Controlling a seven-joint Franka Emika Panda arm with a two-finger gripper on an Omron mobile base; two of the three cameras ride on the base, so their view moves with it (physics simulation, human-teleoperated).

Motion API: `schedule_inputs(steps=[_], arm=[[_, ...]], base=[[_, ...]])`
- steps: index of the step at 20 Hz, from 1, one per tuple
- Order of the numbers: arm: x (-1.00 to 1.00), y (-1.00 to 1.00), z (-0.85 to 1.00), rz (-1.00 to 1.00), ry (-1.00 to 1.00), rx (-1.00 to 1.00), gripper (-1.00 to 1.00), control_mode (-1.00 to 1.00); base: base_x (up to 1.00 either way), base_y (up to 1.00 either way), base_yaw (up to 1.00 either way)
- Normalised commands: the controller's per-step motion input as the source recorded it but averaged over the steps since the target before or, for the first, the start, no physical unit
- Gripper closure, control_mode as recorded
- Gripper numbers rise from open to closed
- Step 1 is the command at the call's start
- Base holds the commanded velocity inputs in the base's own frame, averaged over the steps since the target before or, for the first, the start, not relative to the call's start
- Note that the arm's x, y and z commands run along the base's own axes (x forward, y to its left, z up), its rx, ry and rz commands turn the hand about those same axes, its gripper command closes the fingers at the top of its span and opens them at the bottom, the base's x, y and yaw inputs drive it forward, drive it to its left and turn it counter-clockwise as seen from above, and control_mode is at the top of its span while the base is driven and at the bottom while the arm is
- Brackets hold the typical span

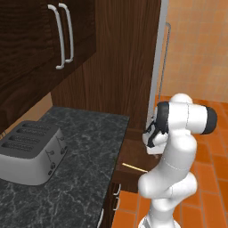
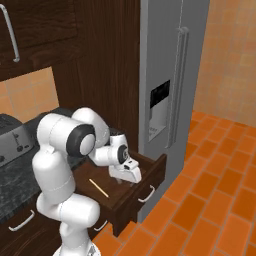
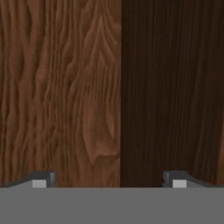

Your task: Take a straw from the drawer in front and place it inside the glass cup on the dining counter.

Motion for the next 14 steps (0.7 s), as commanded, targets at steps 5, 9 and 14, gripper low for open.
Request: schedule_inputs(steps=[5,9,14], arm=[[-0.93,-1.00,0.11,0.00,-0.01,-0.05,-1.00,-1.00],[-0.92,-0.51,0.37,0.08,-0.13,0.02,-1.00,-1.00],[-0.26,0.73,0.33,0.32,-0.11,0.07,-1.00,-1.00]], base=[[0.00,0.00,0.00],[0.00,0.00,0.00],[0.00,0.00,0.00]])
